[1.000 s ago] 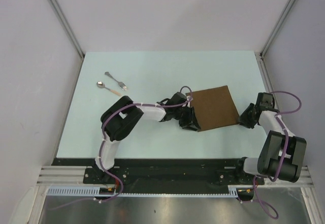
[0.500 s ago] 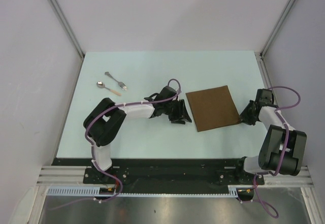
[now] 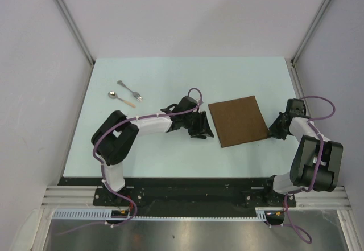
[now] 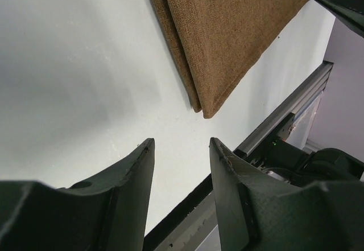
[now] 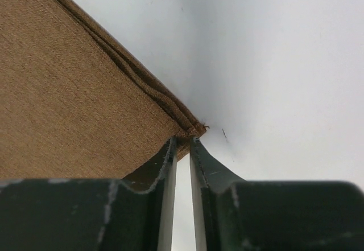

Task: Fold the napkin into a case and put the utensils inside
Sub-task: Pick up the top corner of the square-folded napkin from the center of the board.

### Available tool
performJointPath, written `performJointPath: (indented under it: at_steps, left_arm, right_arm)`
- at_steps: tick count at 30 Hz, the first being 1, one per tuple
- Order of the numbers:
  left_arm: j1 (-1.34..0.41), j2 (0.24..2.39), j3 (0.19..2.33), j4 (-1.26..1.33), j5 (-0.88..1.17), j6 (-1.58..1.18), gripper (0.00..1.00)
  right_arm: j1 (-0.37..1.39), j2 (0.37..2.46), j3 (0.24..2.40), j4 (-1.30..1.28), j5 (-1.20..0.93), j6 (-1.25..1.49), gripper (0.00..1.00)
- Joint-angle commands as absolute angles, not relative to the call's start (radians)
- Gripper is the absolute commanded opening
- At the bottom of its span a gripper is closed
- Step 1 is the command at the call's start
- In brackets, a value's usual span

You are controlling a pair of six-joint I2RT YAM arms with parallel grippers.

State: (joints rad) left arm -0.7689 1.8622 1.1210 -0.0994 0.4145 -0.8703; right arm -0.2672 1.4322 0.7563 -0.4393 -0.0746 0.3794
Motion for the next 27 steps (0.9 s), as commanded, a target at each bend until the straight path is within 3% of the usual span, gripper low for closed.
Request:
performJointPath:
  at_steps: [1, 12, 27]
  left_arm:
    - [-0.758, 1.790, 1.166, -0.124, 0.380, -0.827, 0.49]
    - [-0.739, 1.784, 1.183, -0.124, 0.385, -0.825, 0.49]
    - [-0.661, 1.822, 1.339, -0.228, 0.354, -0.770, 0.48]
  right_arm:
    - [-0.249, 1.421, 0.801, -0.429, -0.052, 0.362, 0.17]
    - [-0.212, 1.411, 0.831, -0.453, -0.077, 0.357, 0.00]
    - [0.050, 1.611, 1.000, -0.336, -0.273, 0.311, 0.00]
